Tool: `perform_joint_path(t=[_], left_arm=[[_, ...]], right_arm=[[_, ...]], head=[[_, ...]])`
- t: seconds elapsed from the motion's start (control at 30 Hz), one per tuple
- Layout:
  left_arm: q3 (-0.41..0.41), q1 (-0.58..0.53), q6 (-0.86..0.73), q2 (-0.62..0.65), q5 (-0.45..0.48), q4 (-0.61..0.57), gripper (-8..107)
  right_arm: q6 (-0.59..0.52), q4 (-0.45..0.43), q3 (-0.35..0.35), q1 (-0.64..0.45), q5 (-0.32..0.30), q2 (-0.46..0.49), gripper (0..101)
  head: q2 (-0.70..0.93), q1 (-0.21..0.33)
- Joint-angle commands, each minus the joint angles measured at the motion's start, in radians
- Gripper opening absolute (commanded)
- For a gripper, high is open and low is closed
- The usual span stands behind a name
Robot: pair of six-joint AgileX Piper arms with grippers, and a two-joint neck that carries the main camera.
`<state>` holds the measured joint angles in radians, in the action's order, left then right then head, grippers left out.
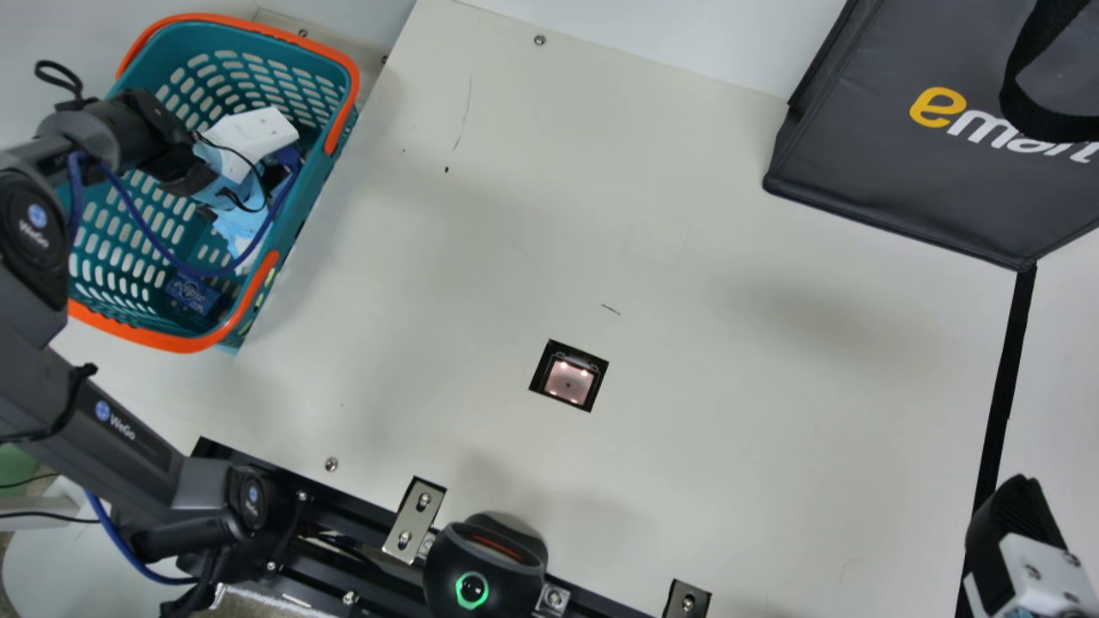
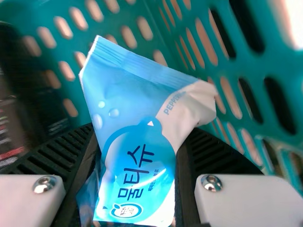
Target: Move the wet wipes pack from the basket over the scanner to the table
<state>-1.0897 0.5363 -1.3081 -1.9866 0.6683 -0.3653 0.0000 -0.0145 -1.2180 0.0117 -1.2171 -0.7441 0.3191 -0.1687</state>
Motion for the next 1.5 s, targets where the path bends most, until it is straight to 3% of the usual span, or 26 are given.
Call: perform_joint_path(t=[0.0, 0.37, 0.6, 0.93, 1.23, 1.47], left_arm=[[0.000, 0.008, 0.009, 0.025, -0.007, -0.029, -8], [0.001, 0.052, 0.047, 0.131, -0.017, -0.109, -8], [0.018, 0.071, 0.165, 0.213, -0.059, -0.106, -8], [0.034, 0.063, 0.509, 0.357, -0.093, 0.056, -8], [-0.009, 0.013, 0.732, 0.482, -0.026, 0.175, -8], [-0.036, -0.091, 0.848, 0.558, 0.036, 0.250, -8]], right_arm=[[0.000, 0.000, 0.000, 0.000, 0.000, 0.000, 95], [0.000, 0.000, 0.000, 0.000, 0.000, 0.000, 95], [0.000, 0.000, 0.000, 0.000, 0.000, 0.000, 95], [0.000, 0.000, 0.000, 0.000, 0.000, 0.000, 95], [0.000, 0.000, 0.000, 0.000, 0.000, 0.000, 95], [0.000, 0.000, 0.000, 0.000, 0.000, 0.000, 95]], head=[[0.002, 0.030], [0.002, 0.030], [0.002, 0.030], [0.002, 0.030], [0.002, 0.030], [0.002, 0.030]])
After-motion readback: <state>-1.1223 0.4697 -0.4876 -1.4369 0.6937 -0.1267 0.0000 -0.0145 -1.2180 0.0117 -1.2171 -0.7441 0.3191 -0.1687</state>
